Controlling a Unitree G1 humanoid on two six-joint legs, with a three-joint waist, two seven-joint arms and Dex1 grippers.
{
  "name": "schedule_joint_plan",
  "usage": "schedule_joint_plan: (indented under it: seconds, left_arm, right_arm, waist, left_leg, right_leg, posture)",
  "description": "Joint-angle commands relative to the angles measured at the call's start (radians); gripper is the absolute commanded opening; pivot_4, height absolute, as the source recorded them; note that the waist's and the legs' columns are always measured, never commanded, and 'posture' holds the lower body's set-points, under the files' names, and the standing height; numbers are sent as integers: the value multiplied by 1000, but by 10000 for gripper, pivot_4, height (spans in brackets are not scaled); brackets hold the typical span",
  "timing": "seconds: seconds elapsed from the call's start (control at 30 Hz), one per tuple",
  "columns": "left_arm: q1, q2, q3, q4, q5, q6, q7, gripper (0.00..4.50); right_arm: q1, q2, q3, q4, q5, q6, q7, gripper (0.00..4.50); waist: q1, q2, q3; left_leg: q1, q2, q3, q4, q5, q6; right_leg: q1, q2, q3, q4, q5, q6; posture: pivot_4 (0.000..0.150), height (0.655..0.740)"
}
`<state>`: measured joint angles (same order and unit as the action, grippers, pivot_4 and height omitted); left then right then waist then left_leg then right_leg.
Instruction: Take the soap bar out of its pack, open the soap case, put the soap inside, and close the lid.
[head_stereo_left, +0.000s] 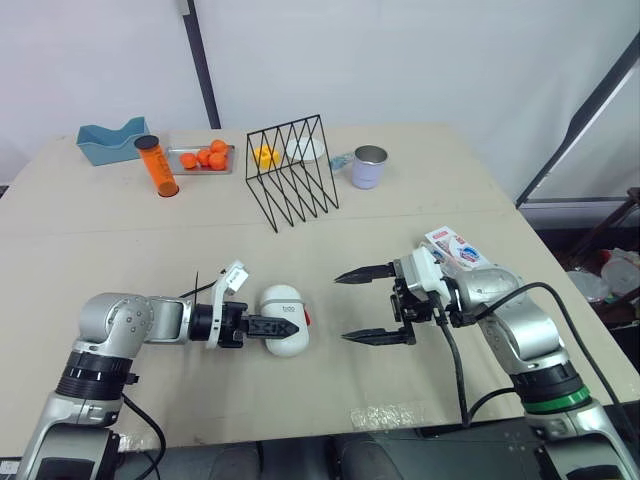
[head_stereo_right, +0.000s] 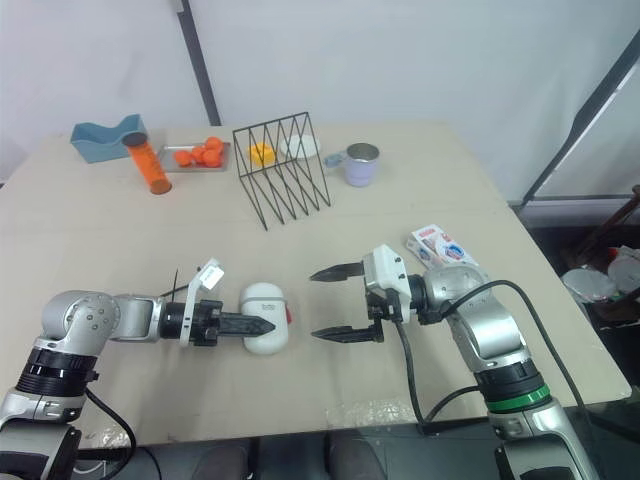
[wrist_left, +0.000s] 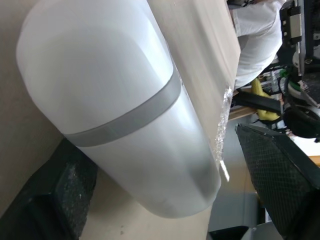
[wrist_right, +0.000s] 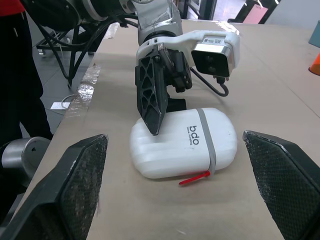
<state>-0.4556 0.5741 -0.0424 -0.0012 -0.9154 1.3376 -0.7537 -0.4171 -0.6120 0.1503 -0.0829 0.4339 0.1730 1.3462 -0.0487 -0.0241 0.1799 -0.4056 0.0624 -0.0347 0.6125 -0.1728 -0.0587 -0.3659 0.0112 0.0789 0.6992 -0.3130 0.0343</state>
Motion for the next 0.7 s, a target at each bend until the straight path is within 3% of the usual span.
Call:
schedule_joint_plan:
  seconds: [0.03, 0.43, 0.57, 0.7]
  left_arm:
    - [19, 78, -20, 34, 116, -61, 15, 44680]
    - [86, 266, 28, -96, 155, -332, -241, 44680]
    - [152, 267, 85, -123, 216, -534, -286, 44680]
    - [203, 194, 157, -101, 333, -789, -194, 44680]
  right_arm:
    - [-4, -1, -14, -4, 5, -16, 4, 45000]
    - [-17, -5, -21, 79, 4, -19, 22, 45000]
    - [-12, -12, -26, 106, -13, -35, 17, 45000]
    - [14, -5, -28, 141, -53, -59, -33, 45000]
  waist:
    - [0, 0, 0]
    - [-3, -4, 3]
    - [1, -5, 4]
    - [3, -6, 4]
  left_leg:
    - [0, 0, 0, 0, 0, 0]
    - [-3, 0, 3, -9, 1, -2]
    - [-5, 0, 4, -9, -2, -7]
    - [-6, 0, 4, -9, -3, -8]
  right_leg:
    - [0, 0, 0, 0, 0, 0]
    - [-7, 1, 3, -1, -2, 0]
    - [-9, -1, 3, -1, -6, 0]
    - [-9, -1, 3, -2, -6, -1]
  posture:
    - [1500, 7400]
    - [1500, 7400]
    - [1500, 7400]
    - [1500, 7400]
